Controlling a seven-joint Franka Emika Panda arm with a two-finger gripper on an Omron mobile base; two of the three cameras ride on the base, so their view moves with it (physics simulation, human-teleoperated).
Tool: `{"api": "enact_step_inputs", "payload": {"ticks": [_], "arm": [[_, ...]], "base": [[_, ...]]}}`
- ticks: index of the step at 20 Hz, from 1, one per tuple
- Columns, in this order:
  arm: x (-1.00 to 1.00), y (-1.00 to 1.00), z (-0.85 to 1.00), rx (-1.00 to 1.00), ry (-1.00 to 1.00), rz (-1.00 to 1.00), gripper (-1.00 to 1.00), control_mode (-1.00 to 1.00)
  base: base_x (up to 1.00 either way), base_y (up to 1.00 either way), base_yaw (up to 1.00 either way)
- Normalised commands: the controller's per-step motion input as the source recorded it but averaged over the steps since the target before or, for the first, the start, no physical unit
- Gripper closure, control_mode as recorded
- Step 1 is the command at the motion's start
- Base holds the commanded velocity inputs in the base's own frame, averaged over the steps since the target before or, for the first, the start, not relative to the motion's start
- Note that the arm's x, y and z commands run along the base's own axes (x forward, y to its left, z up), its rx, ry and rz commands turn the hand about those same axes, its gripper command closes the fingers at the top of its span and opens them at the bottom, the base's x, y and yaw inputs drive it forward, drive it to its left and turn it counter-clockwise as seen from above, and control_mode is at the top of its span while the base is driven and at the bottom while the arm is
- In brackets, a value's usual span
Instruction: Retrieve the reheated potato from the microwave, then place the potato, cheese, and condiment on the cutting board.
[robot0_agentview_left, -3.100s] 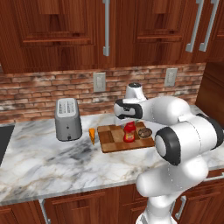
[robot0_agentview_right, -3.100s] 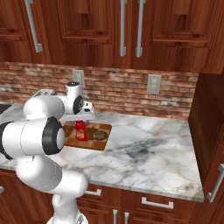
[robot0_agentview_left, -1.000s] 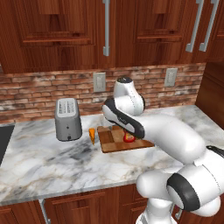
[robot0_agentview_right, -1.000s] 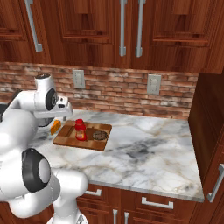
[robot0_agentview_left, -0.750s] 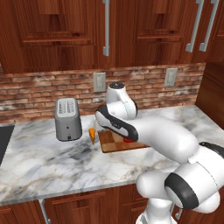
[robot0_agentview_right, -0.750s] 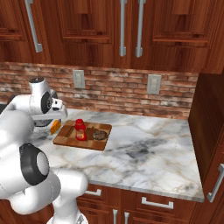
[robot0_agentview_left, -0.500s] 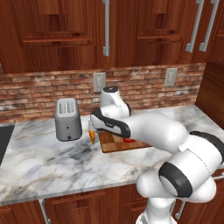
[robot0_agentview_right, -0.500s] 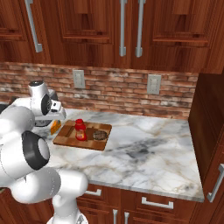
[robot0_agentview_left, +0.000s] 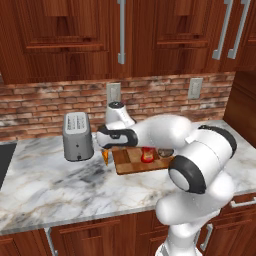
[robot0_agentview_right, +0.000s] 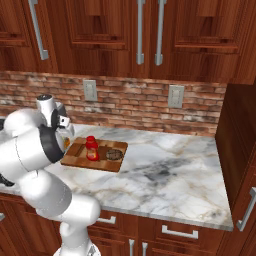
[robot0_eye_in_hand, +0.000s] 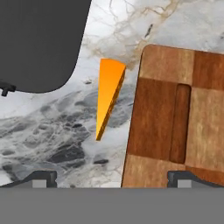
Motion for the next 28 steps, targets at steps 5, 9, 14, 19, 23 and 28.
{"api": "enact_step_inputs", "payload": {"ticks": [5, 9, 14, 19, 23, 28], "arm": [[0.29, 0.18, -0.26, 0.00, 0.00, 0.00, -1.00, -1.00], [0.28, 0.05, -0.28, 0.00, 0.00, 0.00, -1.00, -1.00], [0.23, 0.03, -0.28, 0.00, 0.00, 0.00, -1.00, -1.00], [0.27, 0.15, -0.20, 0.00, 0.00, 0.00, -1.00, -1.00], [0.22, 0.10, -0.21, 0.00, 0.00, 0.00, -1.00, -1.00], [0.09, 0.01, -0.15, 0.00, 0.00, 0.00, -1.00, -1.00]], "base": [[0.00, 0.00, 0.00], [0.00, 0.00, 0.00], [0.00, 0.00, 0.00], [0.00, 0.00, 0.00], [0.00, 0.00, 0.00], [0.00, 0.00, 0.00]]}}
